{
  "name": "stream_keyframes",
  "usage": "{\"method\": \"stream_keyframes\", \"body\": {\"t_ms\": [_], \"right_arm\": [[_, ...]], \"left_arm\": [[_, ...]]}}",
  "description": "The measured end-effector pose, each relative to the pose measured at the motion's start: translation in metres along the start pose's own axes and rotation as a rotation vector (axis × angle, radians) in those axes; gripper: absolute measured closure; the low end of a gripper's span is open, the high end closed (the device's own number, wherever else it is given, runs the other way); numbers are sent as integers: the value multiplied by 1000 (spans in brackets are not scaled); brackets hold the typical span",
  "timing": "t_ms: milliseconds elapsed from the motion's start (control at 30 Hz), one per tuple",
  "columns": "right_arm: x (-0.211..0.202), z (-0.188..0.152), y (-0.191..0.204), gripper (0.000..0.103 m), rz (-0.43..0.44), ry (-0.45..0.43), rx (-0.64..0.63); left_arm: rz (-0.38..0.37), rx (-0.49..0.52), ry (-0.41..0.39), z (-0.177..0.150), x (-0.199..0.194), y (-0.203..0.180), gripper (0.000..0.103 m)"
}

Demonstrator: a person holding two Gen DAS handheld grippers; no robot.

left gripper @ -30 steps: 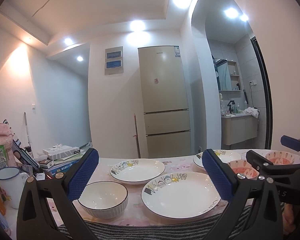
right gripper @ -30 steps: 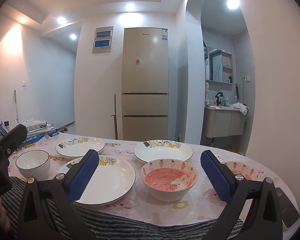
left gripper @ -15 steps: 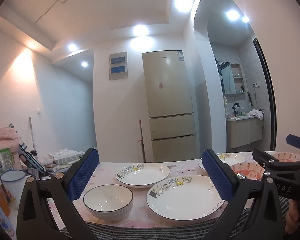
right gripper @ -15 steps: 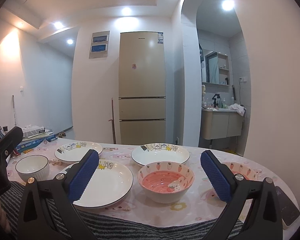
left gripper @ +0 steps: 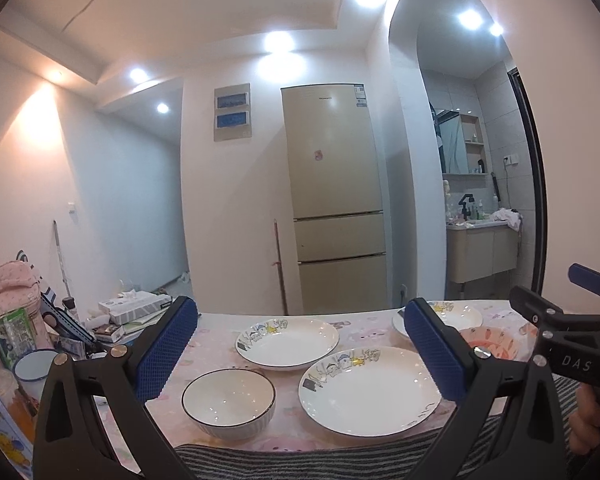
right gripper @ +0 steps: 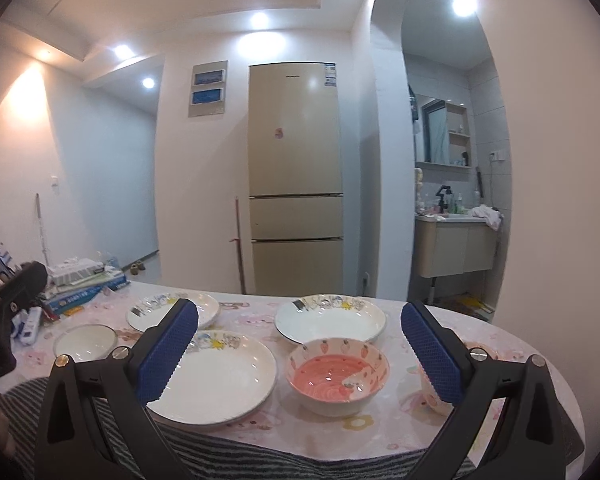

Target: Organize plates and bowls

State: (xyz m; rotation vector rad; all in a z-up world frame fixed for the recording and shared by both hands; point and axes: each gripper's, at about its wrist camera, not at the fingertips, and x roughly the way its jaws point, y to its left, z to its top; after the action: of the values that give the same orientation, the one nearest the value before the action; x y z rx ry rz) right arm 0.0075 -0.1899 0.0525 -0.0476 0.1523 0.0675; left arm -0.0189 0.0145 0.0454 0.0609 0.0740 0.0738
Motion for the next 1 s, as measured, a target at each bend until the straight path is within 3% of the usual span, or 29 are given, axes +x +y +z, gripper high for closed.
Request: {"method": "stream_keyframes", "body": {"t_ms": [200,433,700,1000], "right_arm": [[0,48,-2,0,-2,-18,34],[19,88,5,0,77,-17,88],[60,101,15,0,138,38,130],[96,120,30,0,154,56,163]], "left_arm": [[44,18,-39,37,-1,4,0],[27,-42,15,76,23,16,0],[78,-98,22,90,48,39,0],[93,-84,25,101,70,52,0]]}}
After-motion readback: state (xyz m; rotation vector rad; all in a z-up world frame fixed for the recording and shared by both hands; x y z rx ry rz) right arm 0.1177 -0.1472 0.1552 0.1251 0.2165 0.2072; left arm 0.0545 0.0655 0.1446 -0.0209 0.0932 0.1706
